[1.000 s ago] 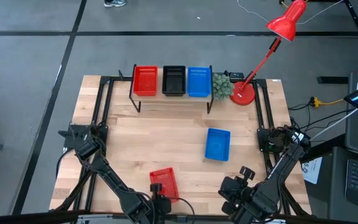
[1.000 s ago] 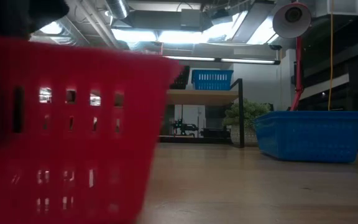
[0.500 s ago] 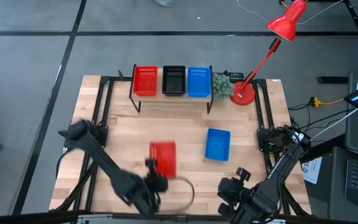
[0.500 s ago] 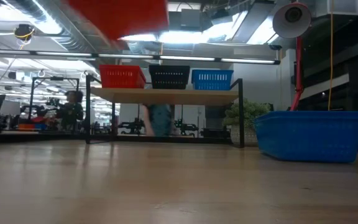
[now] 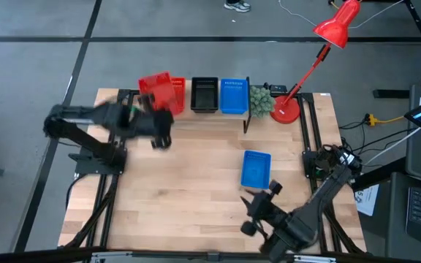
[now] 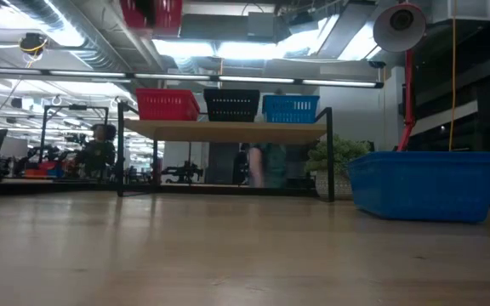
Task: Stack baskets on shelf by color
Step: Stack the red bin on top of the red bin on the shelf
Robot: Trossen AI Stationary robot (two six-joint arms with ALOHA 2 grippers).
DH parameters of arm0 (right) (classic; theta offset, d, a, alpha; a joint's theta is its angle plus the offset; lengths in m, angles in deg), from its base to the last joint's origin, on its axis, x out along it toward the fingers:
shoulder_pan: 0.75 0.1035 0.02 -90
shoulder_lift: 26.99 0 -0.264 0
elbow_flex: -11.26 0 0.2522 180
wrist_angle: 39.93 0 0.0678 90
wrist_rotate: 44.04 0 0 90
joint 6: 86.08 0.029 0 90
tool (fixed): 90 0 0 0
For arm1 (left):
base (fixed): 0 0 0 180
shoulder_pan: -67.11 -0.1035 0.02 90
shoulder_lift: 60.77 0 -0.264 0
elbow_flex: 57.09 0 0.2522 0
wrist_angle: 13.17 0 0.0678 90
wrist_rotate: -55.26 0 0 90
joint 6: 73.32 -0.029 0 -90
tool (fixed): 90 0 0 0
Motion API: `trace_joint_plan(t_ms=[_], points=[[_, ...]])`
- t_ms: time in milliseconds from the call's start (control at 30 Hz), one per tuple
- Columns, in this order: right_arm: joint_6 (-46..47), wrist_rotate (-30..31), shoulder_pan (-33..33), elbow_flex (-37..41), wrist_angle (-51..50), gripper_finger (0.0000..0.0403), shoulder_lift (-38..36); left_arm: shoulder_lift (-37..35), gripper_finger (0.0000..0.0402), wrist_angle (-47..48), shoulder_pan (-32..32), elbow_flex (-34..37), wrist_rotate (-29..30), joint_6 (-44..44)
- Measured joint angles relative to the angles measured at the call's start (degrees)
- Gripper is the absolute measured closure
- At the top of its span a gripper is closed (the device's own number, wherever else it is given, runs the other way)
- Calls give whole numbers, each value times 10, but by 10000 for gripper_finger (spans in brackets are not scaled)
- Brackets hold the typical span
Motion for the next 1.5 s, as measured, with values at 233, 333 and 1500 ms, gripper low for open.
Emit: trace_joint_plan(t_ms=[233, 333, 1500], points=[[5, -56, -110, 67, -27, 289, 0, -51, 401, -124, -231, 84, -211, -206], [1, -123, -164, 98, -30, 289, 1, -59, 401, -177, -298, 106, -271, -279], [-446, -371, -320, 187, 472, 289, 1, 0, 401, -172, -470, 130, -476, -413]])
